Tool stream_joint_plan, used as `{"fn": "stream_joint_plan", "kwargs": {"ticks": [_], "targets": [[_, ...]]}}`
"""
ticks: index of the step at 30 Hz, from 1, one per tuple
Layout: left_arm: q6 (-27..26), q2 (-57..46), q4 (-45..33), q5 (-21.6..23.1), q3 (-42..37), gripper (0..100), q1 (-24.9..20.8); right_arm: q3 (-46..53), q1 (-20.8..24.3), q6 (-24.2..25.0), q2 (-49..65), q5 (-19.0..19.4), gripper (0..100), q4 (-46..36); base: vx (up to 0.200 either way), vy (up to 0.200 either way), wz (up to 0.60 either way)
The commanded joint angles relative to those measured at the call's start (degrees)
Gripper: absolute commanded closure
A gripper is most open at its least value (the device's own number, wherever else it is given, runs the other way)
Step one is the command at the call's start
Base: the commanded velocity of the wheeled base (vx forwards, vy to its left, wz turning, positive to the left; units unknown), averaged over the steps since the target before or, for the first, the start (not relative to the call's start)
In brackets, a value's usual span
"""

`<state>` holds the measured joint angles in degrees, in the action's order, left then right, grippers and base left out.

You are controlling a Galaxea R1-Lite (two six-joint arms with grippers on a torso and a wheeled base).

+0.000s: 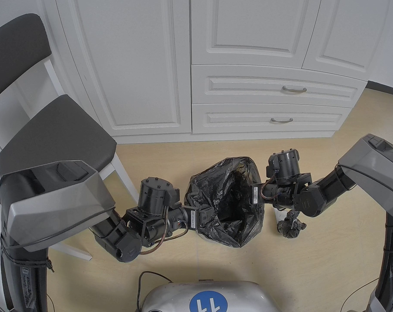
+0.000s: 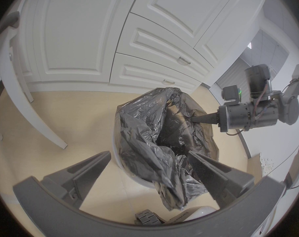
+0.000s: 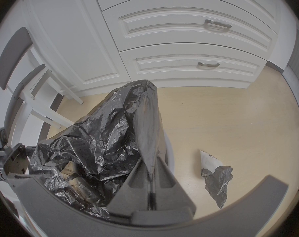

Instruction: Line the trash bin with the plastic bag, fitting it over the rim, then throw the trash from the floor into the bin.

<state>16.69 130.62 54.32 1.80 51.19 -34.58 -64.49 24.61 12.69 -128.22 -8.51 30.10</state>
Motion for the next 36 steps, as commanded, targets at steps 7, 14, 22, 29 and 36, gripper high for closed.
{"fn": "stream_joint_plan", "kwargs": {"ticks": [7, 14, 22, 29, 36], "targets": [[0.1, 3.1, -5.4, -0.7, 5.3, 100, 0.7, 1.3, -1.5, -1.9, 0.8, -0.5, 100, -0.5, 0.000, 0.000, 0.00], [0.2, 1.7, -4.1, -4.3, 0.3, 100, 1.7, 4.8, -4.8, -8.6, 2.9, -0.7, 100, -0.7, 0.000, 0.000, 0.00], [0.3, -0.8, 0.4, -4.3, -5.0, 100, -0.2, 7.3, -4.9, -13.2, 2.1, -0.9, 100, -0.7, 0.000, 0.000, 0.00], [0.2, -0.5, 4.3, -4.3, -8.5, 100, -0.6, 10.1, -4.8, -17.2, 2.4, -1.5, 100, -0.5, 0.000, 0.000, 0.00], [0.0, 3.3, 11.1, -3.6, -11.9, 100, -1.0, 10.6, -3.5, -18.0, -0.9, -1.7, 100, -0.3, 0.000, 0.000, 0.00]]}}
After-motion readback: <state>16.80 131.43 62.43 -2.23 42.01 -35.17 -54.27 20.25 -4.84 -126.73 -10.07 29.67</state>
